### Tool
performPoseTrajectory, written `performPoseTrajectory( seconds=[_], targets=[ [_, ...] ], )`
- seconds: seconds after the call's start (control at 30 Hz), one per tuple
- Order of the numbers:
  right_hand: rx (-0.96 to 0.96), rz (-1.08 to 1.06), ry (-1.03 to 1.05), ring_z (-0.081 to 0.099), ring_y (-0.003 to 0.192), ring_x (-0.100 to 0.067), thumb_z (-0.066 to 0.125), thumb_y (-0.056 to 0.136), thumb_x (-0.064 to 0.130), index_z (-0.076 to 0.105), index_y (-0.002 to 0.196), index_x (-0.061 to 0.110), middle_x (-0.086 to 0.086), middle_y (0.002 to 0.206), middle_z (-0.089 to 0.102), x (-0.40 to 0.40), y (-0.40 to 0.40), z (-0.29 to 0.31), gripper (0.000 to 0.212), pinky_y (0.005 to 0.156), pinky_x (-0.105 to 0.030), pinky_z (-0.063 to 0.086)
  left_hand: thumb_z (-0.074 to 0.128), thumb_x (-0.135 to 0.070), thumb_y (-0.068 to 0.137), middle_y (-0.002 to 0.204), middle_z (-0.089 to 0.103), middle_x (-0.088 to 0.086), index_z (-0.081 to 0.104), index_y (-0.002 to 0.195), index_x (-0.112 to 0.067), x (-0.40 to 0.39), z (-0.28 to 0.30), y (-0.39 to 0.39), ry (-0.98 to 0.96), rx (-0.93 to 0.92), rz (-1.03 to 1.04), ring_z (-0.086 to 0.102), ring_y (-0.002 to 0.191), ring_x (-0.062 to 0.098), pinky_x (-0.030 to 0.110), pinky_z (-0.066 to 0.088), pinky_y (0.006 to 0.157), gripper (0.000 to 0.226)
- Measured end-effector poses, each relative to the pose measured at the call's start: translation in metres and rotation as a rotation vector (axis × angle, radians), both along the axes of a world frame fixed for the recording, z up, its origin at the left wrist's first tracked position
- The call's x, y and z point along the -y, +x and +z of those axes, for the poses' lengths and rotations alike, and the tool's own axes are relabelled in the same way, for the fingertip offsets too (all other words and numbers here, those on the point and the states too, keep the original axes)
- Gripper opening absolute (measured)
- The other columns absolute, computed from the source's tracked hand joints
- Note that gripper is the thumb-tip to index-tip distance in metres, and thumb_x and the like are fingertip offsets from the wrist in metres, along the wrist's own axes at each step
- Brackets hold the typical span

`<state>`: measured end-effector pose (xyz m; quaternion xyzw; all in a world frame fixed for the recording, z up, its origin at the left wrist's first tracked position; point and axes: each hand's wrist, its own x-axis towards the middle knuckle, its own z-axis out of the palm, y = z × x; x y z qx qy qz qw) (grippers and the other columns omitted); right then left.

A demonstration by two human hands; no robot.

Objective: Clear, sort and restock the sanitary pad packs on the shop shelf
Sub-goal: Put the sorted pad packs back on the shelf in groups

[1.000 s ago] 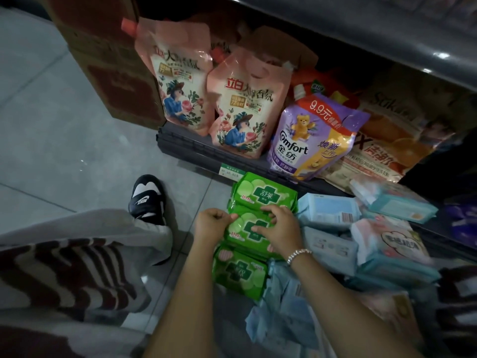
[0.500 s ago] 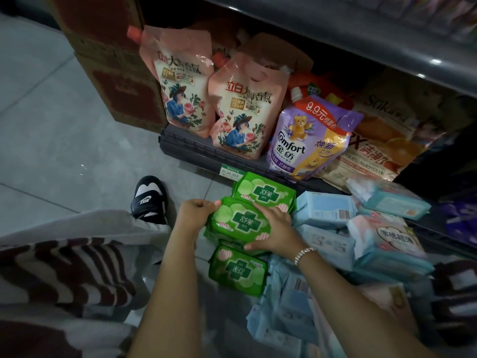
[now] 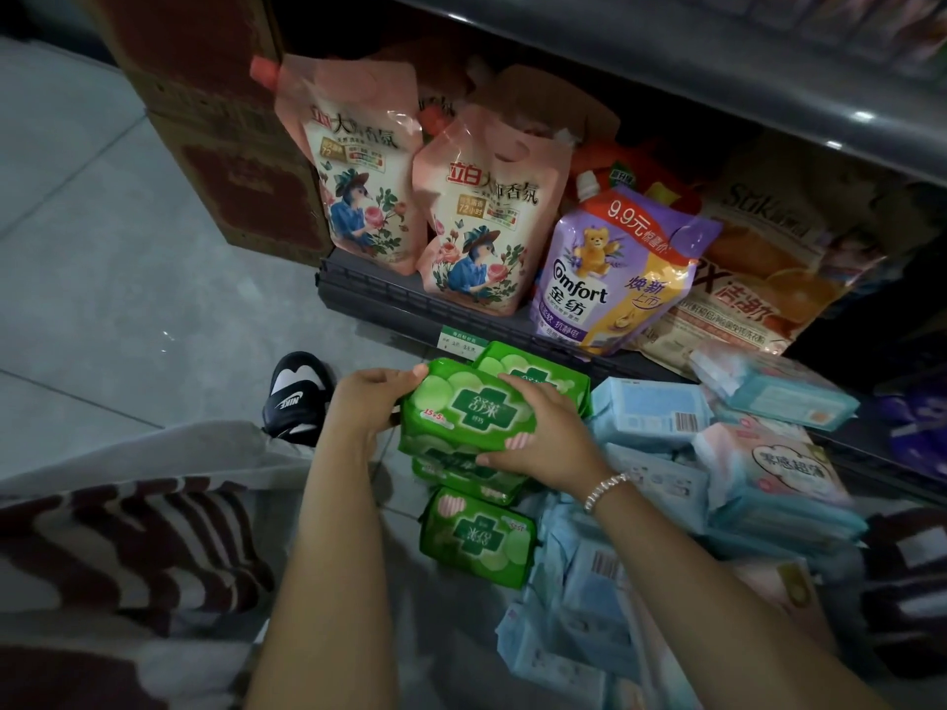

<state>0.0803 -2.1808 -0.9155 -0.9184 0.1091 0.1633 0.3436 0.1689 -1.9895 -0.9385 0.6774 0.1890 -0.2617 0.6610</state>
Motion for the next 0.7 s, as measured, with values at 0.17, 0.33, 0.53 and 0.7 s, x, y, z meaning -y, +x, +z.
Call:
performPoseTrajectory(
  seconds=[0.17, 0.33, 0.53, 0.7],
  targets=[
    [-0.025, -0.149, 0.128, 0.041, 0.129, -0.018, 0.087, 0.062, 0.046, 0.039, 0.146, 0.030, 0.001, 0.142, 0.041, 0.009, -0.002, 0.023, 0.098, 0.110, -0.036, 0.035, 0.059, -0.038, 0.093, 0.087, 0.072, -0.001, 0.068, 0.092, -0.011, 0.007, 0.007, -0.003, -0.115, 0.034, -0.078, 0.067, 0.086, 0.012, 0.028, 0.052, 0.079, 0.029],
    [0.051, -0.464, 0.435, 0.066, 0.088, -0.007, 0.084, 0.069, 0.032, 0.063, 0.105, 0.036, 0.015, 0.098, 0.069, 0.019, -0.014, 0.064, 0.041, 0.079, -0.029, 0.054, 0.043, -0.041, 0.101, 0.110, 0.070, -0.003, 0.070, 0.102, -0.024, 0.022, -0.003, -0.005, -0.105, 0.095, -0.145, 0.061, 0.106, 0.013, 0.032, 0.042, 0.095, 0.032],
    [0.233, -0.608, 0.233, 0.068, 0.092, -0.012, 0.078, 0.056, 0.059, 0.063, 0.101, 0.042, 0.014, 0.097, 0.070, 0.046, -0.023, 0.080, 0.051, 0.083, -0.042, 0.055, 0.066, -0.023, 0.091, 0.117, 0.061, 0.009, 0.058, 0.123, -0.005, 0.056, -0.035, -0.009, 0.120, 0.074, -0.139, 0.058, 0.106, 0.024, 0.033, 0.046, 0.085, 0.037],
    [0.197, -0.665, 0.231, 0.066, 0.093, -0.013, 0.076, 0.049, 0.065, 0.061, 0.094, 0.048, 0.014, 0.102, 0.068, 0.059, -0.022, 0.073, 0.050, 0.085, -0.045, 0.055, 0.081, -0.029, 0.076, 0.089, 0.063, 0.005, 0.060, 0.096, -0.009, 0.076, -0.052, -0.003, 0.190, 0.046, -0.104, 0.062, 0.089, 0.026, 0.041, 0.053, 0.084, 0.036]
  ],
)
